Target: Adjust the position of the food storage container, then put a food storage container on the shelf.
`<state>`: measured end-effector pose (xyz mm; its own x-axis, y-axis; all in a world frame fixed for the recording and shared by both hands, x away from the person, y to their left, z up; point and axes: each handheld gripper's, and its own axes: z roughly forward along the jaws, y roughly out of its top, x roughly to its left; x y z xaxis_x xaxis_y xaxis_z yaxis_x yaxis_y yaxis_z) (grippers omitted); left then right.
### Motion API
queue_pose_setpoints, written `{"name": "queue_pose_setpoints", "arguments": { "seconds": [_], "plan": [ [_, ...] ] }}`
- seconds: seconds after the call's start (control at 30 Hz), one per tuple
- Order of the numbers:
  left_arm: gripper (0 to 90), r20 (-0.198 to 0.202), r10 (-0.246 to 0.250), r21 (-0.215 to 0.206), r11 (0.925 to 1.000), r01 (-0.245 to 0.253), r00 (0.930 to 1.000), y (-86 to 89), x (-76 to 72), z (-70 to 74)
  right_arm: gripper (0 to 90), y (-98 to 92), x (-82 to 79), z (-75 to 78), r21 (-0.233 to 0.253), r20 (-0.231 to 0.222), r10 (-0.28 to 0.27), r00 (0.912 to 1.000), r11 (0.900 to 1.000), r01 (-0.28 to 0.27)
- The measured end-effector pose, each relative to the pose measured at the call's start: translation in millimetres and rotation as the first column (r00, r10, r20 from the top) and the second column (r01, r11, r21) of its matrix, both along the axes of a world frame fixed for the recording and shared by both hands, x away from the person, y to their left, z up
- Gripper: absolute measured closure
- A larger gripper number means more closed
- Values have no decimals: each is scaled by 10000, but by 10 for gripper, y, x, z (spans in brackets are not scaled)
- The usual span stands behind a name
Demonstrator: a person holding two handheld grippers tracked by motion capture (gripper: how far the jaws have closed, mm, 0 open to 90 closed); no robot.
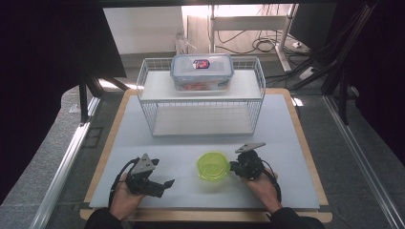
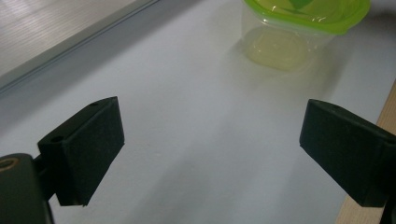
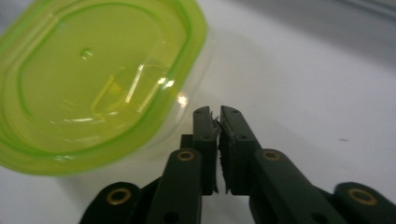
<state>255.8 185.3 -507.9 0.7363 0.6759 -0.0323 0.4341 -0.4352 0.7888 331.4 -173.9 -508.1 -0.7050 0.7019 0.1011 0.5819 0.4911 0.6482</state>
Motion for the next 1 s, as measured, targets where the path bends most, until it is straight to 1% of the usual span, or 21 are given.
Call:
{"name": "queue_pose_setpoints", "arguments": {
  "seconds": [0.07, 0.13, 0.23, 0.37, 0.47, 0.57, 0.67, 0.83, 1.0],
  "plan": [
    [69, 9, -7, 74, 10000, 7, 10000, -18, -5, 3, 764, -58, 4, 26, -86, 247, 7, 9997, 10000, -5],
    [70, 0, 34, 127, 9999, -34, 10000, -29, -5, 4, 683, -98, 3, 51, -177, 459, 13, 9989, 9998, -5],
    [70, -108, 87, 109, 9999, -86, 9999, -35, -4, 8, 591, -145, -11, 91, -347, 880, 26, 9961, 9994, 4],
    [70, -207, 111, 30, 9999, -110, 9997, -37, -3, 7, 459, -209, -35, 149, -316, 1213, 120, 9925, 9995, -82],
    [71, -214, 97, 110, 9999, -94, 9997, -38, -1, -6, 375, -262, -47, 173, -217, 1403, 160, 9900, 9997, -130],
    [71, -115, 105, 282, 9995, -102, 9999, -41, -1, -21, 312, -320, -45, 177, -109, 1374, 194, 9903, 9998, -180],
    [71, -78, 111, 335, 9994, -108, 9999, -43, 0, -33, 256, -349, -38, 164, -55, 1315, 139, 9912, 9999, -133],
    [71, 15, 89, 439, 9990, -90, 10000, -40, -2, -38, 167, -357, -32, 167, 99, 1481, 109, 9889, 9999, -125],
    [70, 106, 99, 426, 9990, -103, 9999, -39, -6, -38, 84, -356, -32, 173, 224, 1597, -34, 9872, 9997, -2]
  ]
}}
